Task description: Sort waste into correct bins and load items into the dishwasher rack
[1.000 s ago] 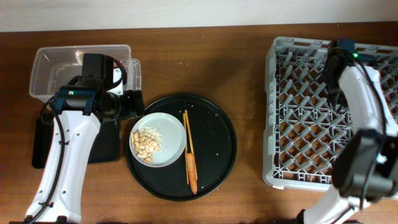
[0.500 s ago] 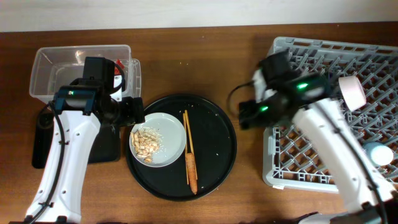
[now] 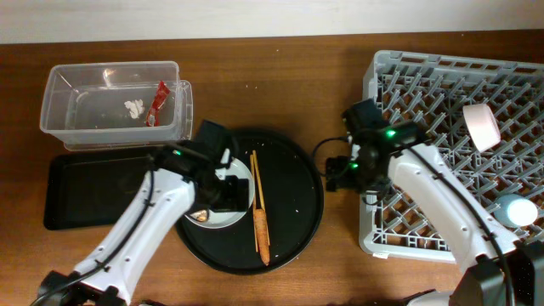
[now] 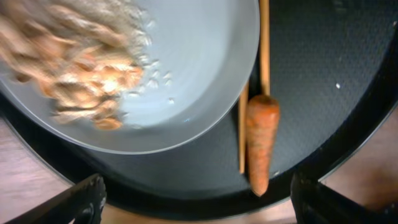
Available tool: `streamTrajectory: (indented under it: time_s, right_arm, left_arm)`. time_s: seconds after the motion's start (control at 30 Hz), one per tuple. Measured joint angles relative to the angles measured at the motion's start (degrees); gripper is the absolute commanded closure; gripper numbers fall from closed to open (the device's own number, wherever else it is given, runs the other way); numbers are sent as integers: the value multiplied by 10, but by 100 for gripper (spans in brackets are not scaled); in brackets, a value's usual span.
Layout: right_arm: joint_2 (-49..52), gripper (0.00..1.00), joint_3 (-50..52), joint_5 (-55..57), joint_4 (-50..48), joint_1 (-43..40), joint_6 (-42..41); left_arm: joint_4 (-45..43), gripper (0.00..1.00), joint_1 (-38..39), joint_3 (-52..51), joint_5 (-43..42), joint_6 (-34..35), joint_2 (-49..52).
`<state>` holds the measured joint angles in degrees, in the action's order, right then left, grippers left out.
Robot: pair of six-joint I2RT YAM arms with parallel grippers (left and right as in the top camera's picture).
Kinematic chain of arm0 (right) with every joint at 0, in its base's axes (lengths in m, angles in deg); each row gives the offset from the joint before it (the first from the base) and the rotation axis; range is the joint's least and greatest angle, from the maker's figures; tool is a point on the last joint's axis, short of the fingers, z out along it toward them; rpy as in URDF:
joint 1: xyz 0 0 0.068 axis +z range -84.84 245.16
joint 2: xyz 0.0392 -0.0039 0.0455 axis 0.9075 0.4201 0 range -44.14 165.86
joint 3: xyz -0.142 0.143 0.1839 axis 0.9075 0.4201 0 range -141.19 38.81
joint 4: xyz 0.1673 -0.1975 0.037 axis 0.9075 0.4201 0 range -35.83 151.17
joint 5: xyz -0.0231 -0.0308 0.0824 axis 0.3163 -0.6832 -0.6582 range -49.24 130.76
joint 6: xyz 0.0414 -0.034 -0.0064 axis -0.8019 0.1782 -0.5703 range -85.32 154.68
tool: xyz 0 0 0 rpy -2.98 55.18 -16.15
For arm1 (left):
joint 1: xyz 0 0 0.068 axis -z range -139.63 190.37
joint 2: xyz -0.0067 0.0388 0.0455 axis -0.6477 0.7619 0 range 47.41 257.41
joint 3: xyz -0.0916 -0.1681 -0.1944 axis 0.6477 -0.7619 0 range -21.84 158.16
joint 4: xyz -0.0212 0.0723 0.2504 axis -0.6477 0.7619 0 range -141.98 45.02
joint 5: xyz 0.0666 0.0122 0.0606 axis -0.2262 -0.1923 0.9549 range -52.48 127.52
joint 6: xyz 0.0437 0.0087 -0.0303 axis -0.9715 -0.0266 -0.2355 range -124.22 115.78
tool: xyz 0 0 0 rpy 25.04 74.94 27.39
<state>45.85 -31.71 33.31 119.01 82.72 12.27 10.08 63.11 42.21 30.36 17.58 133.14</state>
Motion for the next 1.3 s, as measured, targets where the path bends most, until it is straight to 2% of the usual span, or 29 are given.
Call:
streamTrajectory:
  time_s: [0.07,0.17,0.23,0.37,0.73,0.77,0.83,0.97,1.2,1.3]
  right_arm:
    - [0,12,-2,1,12,-29,19]
    - [0,12,-4,0,18,-33,31]
    - [0,12,-4,0,23,-33,34]
    - [0,11,-4,0,32,-33,36]
    - [0,11,-5,0,54,-33,51]
    - [0,11,-5,0,54,-33,51]
    - [0,11,-5,0,54,-33,51]
    - [0,11,-5,0,54,-33,51]
    - [0,11,-5,0,54,-33,52]
    - [0,11,-5,0,54,-33,53]
  left_arm:
    - [-43,18,51,-31,-2,52,0]
    - [-108,18,105,-58,8,104,0]
    - [-114,18,139,-64,23,126,6]
    - [-127,17,171,-65,35,139,60]
    - [-146,18,173,-65,47,141,134]
    - [-146,23,173,-65,47,141,139]
    - [-146,40,173,-65,49,142,145]
    - [-148,62,173,-65,59,144,145]
    - [-148,78,173,-65,62,143,145]
    - [-143,78,173,-64,62,138,145]
